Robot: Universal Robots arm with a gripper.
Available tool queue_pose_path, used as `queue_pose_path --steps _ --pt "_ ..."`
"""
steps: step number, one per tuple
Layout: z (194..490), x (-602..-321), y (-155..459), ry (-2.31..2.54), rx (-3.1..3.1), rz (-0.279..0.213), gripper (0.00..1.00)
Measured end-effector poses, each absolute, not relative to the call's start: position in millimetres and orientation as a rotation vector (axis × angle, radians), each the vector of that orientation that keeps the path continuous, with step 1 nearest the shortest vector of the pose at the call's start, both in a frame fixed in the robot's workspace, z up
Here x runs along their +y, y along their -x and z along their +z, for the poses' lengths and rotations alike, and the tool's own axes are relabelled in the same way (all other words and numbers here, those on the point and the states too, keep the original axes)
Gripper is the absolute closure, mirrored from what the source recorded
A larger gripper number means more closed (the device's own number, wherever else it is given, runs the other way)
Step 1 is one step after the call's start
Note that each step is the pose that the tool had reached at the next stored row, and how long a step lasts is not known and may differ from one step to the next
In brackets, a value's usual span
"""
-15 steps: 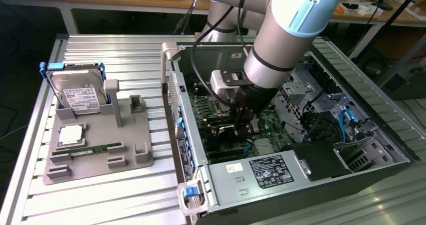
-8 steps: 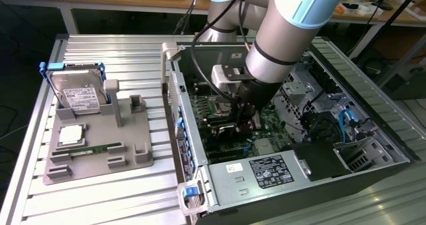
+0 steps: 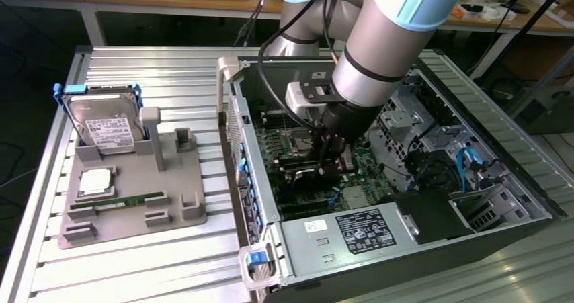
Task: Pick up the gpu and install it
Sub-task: 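Insert the gpu into the slot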
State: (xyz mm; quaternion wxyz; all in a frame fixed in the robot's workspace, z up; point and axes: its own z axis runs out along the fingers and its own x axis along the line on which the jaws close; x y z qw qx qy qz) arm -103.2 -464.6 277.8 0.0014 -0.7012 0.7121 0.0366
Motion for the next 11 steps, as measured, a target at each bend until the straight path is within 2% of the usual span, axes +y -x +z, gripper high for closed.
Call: queue_pose_path --steps 11 --pt "282.1 -464.3 103.3 2.200 2.234 0.117 0.61"
